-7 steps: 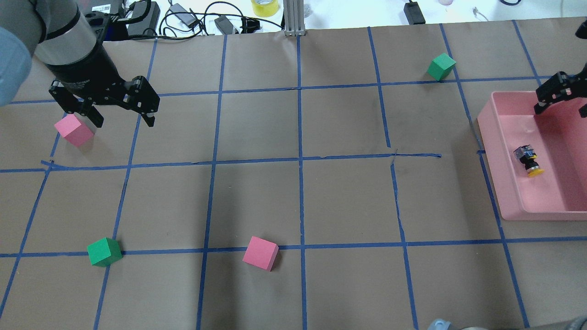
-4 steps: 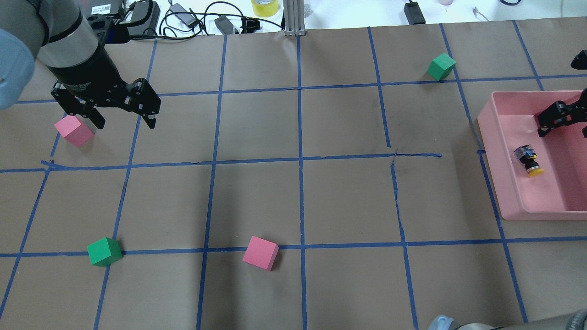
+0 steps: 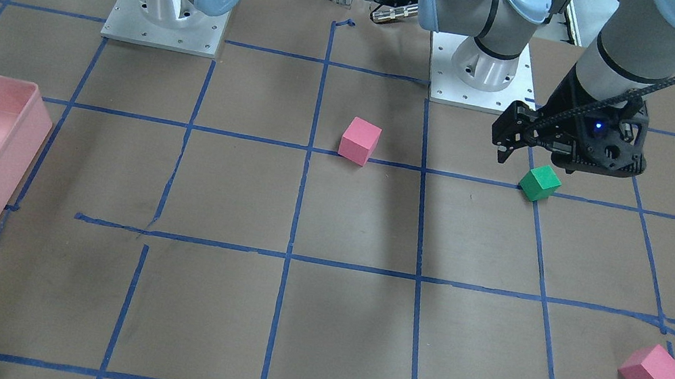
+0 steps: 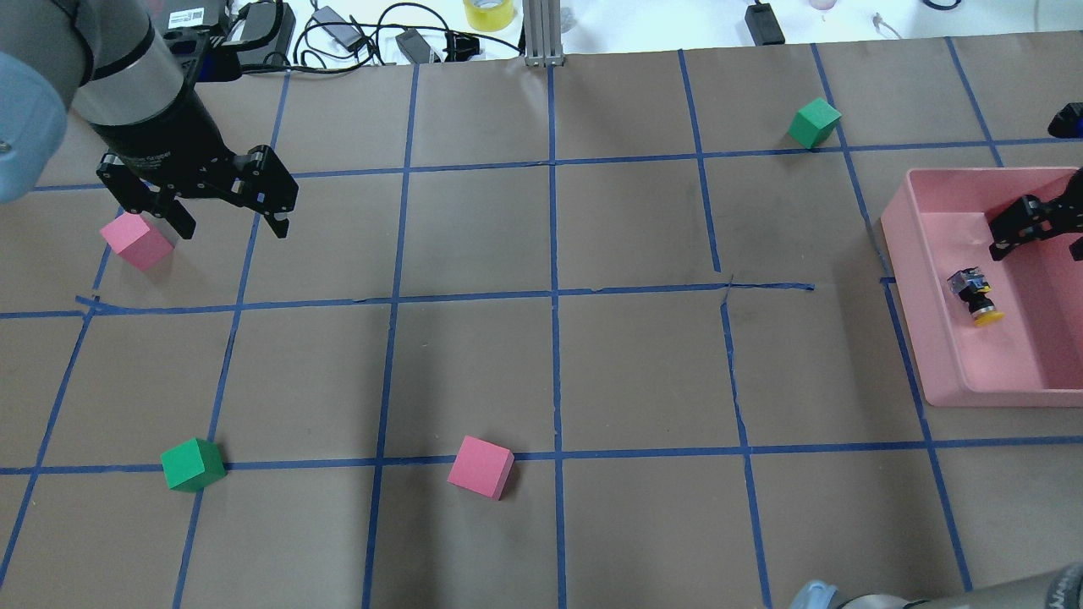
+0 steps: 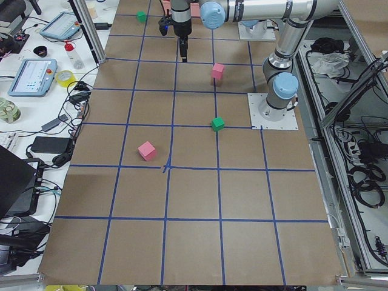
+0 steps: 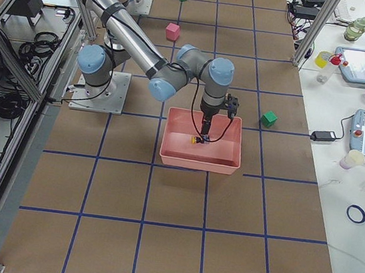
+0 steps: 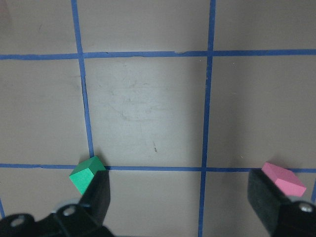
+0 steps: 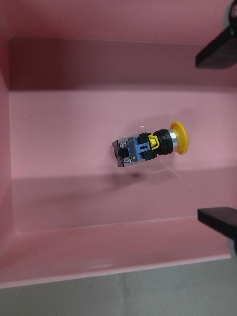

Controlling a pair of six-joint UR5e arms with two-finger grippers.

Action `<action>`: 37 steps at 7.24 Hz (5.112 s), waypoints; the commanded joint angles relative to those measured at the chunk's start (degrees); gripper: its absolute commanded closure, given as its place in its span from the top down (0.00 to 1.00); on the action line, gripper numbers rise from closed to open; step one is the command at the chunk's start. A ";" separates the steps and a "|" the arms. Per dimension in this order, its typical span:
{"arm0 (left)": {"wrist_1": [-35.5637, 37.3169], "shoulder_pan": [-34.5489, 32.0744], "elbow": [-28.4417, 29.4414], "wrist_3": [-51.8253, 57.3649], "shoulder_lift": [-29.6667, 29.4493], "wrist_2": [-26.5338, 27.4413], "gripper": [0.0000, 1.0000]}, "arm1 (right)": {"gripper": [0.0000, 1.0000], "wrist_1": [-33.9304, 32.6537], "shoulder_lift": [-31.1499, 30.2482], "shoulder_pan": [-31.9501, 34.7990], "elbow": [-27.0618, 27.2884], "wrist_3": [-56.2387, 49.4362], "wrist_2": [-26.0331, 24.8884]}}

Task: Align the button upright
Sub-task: 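Lower the right gripper into the bin onto the button, then close the right gripper on the button body and lift it, then carry the button out of the bin toward the table center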

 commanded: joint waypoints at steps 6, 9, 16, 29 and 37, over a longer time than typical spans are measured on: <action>0.00 -0.09 0.00 -0.60 -0.11 -0.41 1.00 | 1.00 -6.01 6.60 -0.36 0.12 -19.73 0.19; 0.00 -0.09 0.00 -0.08 -0.11 -0.33 1.00 | 1.00 -6.01 7.04 -0.45 0.21 -20.99 0.72; 0.00 -0.09 0.00 -0.08 -0.11 -0.33 1.00 | 1.00 -11.73 13.20 -0.45 0.38 -20.73 1.16; 0.09 -0.09 -0.09 -0.08 -0.11 -0.50 1.00 | 0.00 -9.36 6.01 0.33 -0.92 -18.63 1.16; 0.09 0.00 -0.18 0.27 -0.11 -0.50 1.00 | 0.00 11.40 5.80 40.62 -17.29 36.75 4.41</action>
